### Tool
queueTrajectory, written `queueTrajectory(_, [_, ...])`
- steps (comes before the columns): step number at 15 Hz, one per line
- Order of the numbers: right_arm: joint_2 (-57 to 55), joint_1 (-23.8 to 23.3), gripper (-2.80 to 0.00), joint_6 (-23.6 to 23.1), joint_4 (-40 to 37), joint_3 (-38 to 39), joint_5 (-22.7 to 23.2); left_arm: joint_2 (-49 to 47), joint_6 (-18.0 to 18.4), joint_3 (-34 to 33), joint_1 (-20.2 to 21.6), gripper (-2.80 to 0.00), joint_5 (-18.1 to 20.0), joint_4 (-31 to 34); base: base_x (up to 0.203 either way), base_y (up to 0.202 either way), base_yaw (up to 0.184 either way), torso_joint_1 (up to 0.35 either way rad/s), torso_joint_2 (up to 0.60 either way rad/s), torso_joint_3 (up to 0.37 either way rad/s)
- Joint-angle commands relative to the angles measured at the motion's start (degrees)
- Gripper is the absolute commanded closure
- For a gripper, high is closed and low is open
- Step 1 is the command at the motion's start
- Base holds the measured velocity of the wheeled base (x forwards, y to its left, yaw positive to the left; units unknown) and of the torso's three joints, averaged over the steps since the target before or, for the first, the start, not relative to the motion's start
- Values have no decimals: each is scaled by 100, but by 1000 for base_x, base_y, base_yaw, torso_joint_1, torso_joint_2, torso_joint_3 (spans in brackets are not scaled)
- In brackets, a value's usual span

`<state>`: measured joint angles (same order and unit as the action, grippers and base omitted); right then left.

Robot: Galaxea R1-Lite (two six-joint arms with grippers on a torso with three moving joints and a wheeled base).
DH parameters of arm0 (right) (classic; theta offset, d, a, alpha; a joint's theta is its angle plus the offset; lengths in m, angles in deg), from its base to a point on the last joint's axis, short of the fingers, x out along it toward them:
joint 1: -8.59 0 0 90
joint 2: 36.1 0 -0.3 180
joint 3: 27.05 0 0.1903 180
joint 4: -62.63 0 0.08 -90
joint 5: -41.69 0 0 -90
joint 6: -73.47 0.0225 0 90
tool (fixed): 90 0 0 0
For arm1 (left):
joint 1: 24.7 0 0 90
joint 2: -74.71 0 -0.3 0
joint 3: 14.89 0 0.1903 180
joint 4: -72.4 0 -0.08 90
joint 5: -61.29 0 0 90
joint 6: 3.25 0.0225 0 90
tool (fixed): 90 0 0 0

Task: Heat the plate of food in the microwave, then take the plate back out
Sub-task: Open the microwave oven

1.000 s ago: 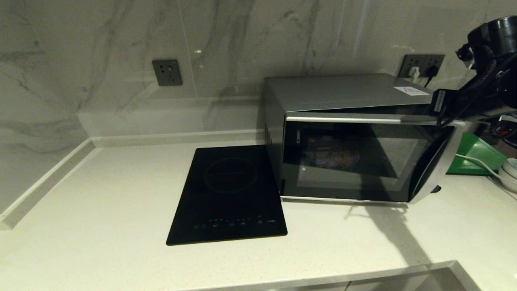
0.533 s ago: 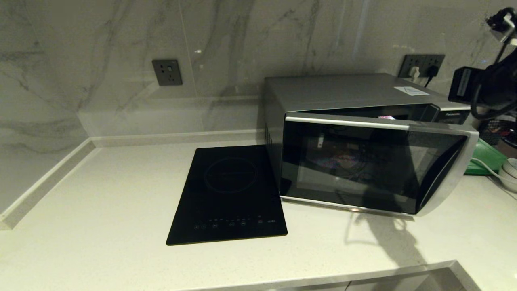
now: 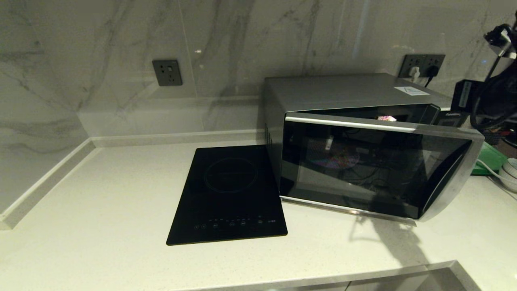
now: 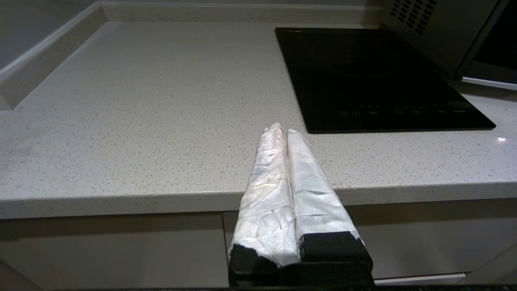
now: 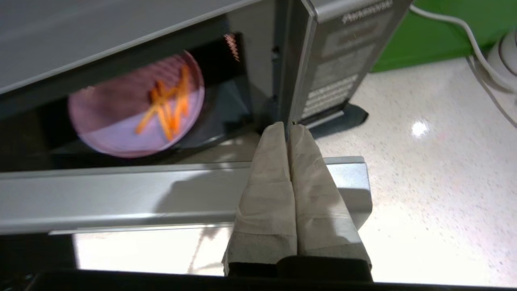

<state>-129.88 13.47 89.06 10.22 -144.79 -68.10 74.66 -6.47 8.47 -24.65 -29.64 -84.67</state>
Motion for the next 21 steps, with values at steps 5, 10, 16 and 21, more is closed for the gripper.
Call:
queueTrajectory(5, [-155, -189, 0, -63, -22, 430, -9, -4, -3, 0, 4, 0, -4, 0, 0, 0, 0, 0, 0, 0])
queueTrajectory(10, [341, -168, 0, -485, -39, 735, 353, -4, -3, 0, 4, 0, -4, 0, 0, 0, 0, 0, 0, 0])
queueTrajectory(16, [1163, 119, 0, -547, -31, 1228, 471, -4, -3, 0, 4, 0, -4, 0, 0, 0, 0, 0, 0, 0])
queueTrajectory(21, [1481, 432, 0, -566, 24, 1492, 412, -4, -3, 0, 4, 0, -4, 0, 0, 0, 0, 0, 0, 0])
